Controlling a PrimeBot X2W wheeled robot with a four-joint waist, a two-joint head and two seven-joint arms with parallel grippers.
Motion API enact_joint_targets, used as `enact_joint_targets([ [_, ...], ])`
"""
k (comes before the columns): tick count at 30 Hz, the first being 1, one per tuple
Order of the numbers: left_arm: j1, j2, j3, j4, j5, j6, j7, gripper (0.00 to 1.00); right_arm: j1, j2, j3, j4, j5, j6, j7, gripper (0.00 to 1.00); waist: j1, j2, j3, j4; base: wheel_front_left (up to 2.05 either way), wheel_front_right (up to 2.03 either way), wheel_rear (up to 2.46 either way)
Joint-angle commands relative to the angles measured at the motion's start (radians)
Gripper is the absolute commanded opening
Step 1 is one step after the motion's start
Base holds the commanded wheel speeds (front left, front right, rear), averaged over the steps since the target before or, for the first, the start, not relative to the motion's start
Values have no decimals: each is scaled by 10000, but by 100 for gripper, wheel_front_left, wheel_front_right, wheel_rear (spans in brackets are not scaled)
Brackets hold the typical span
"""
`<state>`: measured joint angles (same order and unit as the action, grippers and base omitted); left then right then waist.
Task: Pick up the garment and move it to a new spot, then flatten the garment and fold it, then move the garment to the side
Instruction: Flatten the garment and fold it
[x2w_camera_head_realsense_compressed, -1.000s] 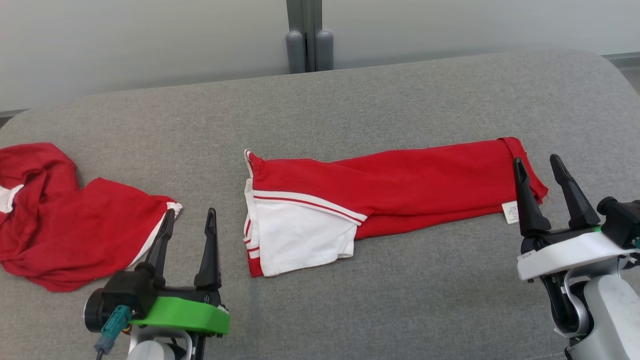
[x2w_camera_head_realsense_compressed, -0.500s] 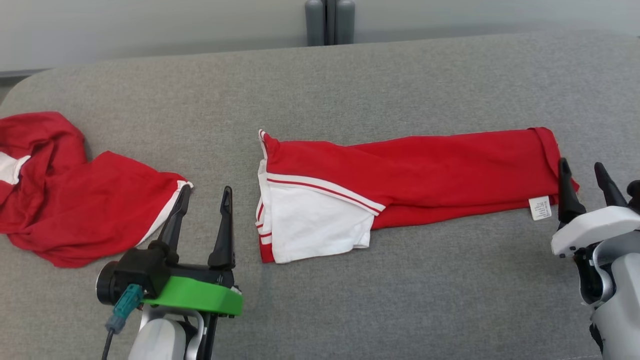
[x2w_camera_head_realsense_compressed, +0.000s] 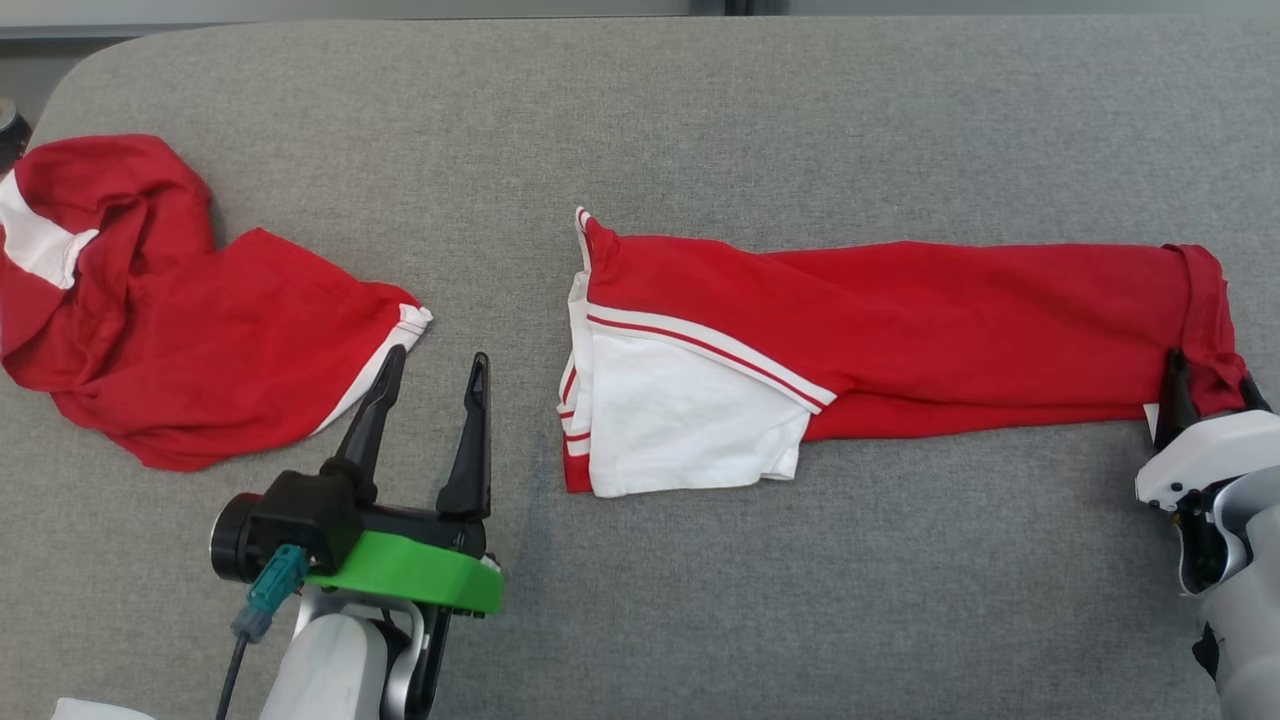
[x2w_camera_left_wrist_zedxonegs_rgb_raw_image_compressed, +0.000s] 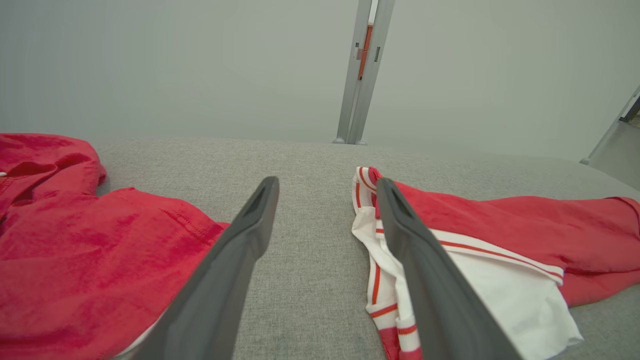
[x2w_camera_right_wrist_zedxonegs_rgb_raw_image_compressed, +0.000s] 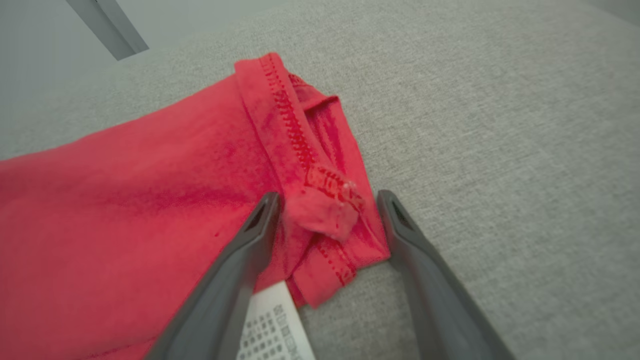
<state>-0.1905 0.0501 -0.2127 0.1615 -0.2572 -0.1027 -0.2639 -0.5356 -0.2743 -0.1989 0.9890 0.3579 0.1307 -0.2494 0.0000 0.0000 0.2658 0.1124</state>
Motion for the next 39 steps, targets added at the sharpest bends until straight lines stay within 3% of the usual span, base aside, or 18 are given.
enact_joint_targets([
  [1,-153,11,3,3,34,-15,-5,100,-86,9,0,246,80,-2,-18,100,0,0,57,40,0,0,0],
  [5,-159,11,12,39,20,57,-3,100,-160,257,279,728,329,0,-32,100,0,0,16,-46,0,0,0],
  [6,-147,11,18,46,23,63,-5,100,-171,283,365,780,361,0,-25,60,0,0,-8,-75,0,0,0],
  [7,-122,11,27,59,27,75,-5,100,-192,319,465,794,439,0,-39,0,0,0,-40,-117,0,0,0],
  [14,111,12,53,157,94,14,-3,100,1,-169,618,634,842,-12,-142,0,0,0,-411,-407,0,0,0],
  [21,300,14,129,108,24,35,-3,100,356,-1107,-449,306,530,-8,-156,0,0,0,-776,-679,0,0,0],
  [24,370,14,181,98,-53,79,-5,100,364,-1139,-807,34,282,-8,-158,0,0,0,-904,-785,0,0,0],
  [30,479,13,153,127,-206,166,-5,100,374,-539,-483,-1281,102,-6,-159,0,0,0,-1240,-914,0,0,0],
  [39,757,15,125,172,-372,306,-5,100,1003,1184,2051,-4053,670,-2,-92,0,0,0,-1843,-798,0,0,0],
])
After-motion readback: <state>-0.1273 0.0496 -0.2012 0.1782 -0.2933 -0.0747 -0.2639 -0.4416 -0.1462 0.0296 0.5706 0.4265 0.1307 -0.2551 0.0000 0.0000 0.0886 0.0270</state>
